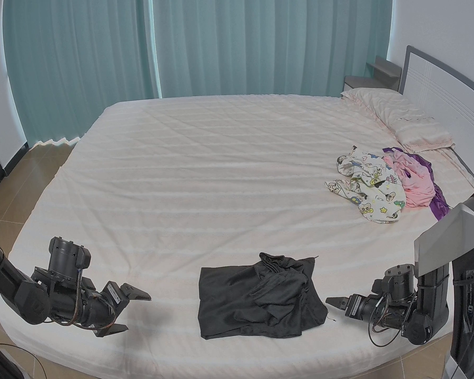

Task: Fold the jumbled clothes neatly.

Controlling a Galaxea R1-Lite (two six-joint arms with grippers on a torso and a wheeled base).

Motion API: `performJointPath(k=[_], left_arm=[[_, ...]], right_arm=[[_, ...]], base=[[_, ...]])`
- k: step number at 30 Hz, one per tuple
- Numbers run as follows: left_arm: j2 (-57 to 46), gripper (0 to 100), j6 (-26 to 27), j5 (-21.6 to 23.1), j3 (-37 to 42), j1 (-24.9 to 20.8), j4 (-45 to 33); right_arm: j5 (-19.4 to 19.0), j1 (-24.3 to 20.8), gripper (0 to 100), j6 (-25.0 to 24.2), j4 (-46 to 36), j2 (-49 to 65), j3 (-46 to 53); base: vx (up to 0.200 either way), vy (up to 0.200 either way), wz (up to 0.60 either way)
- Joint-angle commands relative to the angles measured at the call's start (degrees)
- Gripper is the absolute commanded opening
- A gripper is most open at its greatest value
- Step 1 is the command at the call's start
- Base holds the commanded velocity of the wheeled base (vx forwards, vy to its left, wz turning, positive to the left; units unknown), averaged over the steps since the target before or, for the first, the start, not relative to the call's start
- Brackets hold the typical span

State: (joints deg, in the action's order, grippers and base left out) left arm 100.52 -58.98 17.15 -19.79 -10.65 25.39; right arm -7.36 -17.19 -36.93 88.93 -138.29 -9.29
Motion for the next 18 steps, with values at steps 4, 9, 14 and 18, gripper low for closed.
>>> performJointPath(k=[4, 9, 14, 18], left_arm=[[1.17, 100, 0.53, 0.87, 2.56, 0.90, 5.28], [3.54, 100, 0.53, 0.60, 3.61, 1.07, 8.27], [3.28, 100, 0.53, 0.60, 4.84, 1.07, 9.06], [3.19, 100, 0.62, 0.60, 5.11, 1.07, 9.41]], right_arm=[[9.74, -6.72, 100, 2.30, -2.89, 11.02, -4.51], [12.02, -9.88, 100, 6.43, -24.95, 18.06, -16.64], [19.76, -15.59, 100, 8.45, -44.19, 15.68, -31.49], [23.36, -18.23, 100, 11.79, -50.52, 14.45, -37.56]], base=[[0.000, 0.000, 0.00], [0.000, 0.000, 0.00], [0.000, 0.000, 0.00], [0.000, 0.000, 0.00]])
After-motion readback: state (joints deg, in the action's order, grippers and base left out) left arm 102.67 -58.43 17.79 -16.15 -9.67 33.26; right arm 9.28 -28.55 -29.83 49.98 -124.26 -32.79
